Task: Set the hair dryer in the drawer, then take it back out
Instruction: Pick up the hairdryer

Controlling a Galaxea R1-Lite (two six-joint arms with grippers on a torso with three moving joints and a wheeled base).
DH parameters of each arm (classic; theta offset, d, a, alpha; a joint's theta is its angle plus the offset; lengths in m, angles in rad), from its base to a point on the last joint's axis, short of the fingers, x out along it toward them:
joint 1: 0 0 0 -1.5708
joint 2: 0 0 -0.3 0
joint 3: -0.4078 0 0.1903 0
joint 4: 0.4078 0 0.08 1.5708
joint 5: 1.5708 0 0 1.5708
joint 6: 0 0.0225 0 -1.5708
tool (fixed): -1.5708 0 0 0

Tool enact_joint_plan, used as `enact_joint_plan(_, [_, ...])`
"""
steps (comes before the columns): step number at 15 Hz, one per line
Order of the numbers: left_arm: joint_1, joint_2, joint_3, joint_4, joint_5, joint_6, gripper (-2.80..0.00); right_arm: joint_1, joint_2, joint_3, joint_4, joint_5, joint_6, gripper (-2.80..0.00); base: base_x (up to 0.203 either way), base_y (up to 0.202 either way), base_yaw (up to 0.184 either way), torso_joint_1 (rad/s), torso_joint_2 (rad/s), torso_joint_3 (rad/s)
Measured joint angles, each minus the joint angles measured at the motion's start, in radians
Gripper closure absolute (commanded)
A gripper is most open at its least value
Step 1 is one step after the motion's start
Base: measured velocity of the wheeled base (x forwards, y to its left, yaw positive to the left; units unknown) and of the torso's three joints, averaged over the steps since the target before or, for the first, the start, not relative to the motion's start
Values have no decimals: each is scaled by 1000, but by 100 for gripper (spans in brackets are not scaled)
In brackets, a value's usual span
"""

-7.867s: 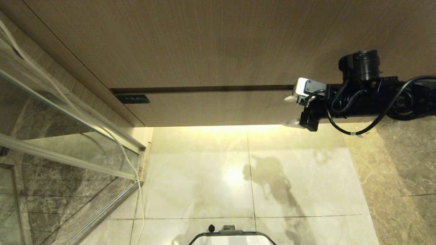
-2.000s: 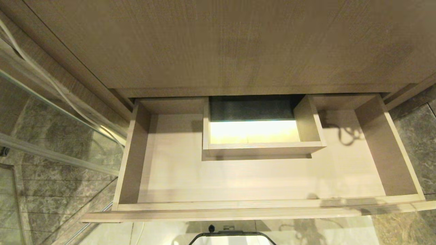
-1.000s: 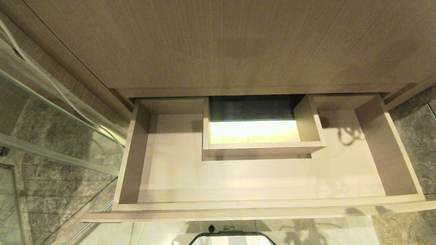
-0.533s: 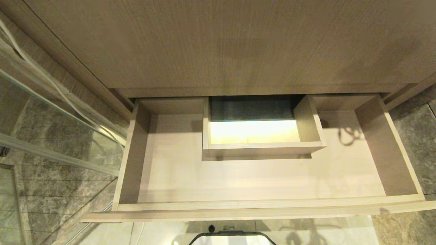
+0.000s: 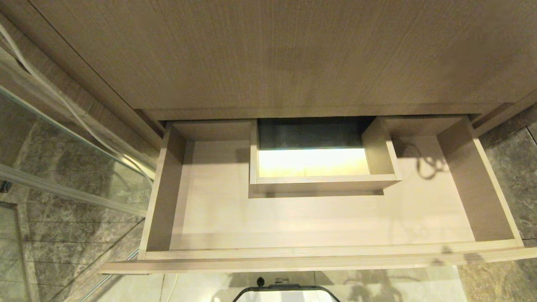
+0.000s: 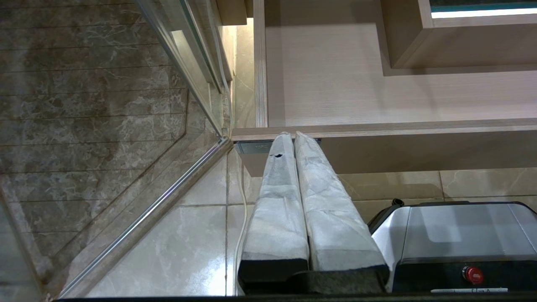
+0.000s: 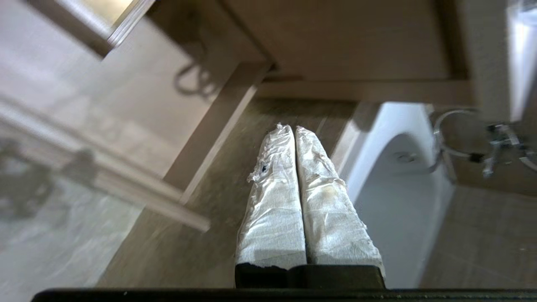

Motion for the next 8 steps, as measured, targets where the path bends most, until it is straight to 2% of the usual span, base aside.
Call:
enact_joint_plan(3, [0,0,0,0,0,0,0,-1,59,-95,-66,1,51,0,0,0,0,0,0,0])
enact_joint_plan(8, [0,0,0,0,0,0,0,-35,139,-184,-279,-2,47,0,0,0,0,0,0,0])
